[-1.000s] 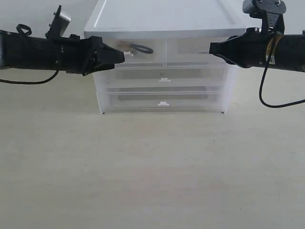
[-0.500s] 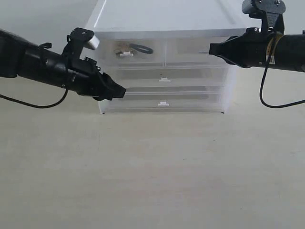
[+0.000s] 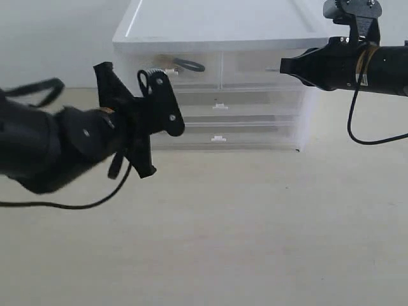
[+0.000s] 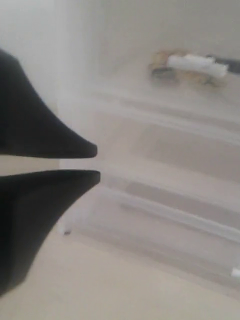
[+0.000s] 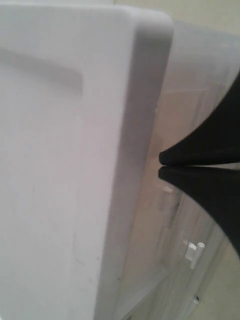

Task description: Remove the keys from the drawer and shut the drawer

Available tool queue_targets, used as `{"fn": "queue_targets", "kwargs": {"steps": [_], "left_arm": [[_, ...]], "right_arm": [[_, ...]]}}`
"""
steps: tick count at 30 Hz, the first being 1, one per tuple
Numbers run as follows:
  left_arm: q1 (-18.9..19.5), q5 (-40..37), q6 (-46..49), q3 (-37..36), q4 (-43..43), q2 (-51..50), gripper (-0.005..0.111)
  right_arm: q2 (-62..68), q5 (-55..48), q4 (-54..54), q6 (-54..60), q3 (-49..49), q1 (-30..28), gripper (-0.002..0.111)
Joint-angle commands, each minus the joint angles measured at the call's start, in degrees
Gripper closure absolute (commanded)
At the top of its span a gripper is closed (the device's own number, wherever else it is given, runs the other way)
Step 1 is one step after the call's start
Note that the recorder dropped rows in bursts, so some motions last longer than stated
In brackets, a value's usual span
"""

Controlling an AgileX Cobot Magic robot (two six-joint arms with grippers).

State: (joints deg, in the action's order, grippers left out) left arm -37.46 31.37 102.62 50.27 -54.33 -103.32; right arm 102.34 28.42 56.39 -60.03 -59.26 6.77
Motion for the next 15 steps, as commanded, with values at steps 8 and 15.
{"fn": "queue_targets", "kwargs": {"steps": [8,15], "left_arm": [[-5.96,38.59,-7.74,-4.19,18.25,-14.31,0.102],[-5.06,38.59,-3.62,-3.94,17.88,-17.59,0.102]], "right_arm": [[0.04,-0.52,-3.59,0.57,-0.84,-0.38,0.108],[0.04,-0.52,-3.59,0.57,-0.84,-0.38,0.108]]}}
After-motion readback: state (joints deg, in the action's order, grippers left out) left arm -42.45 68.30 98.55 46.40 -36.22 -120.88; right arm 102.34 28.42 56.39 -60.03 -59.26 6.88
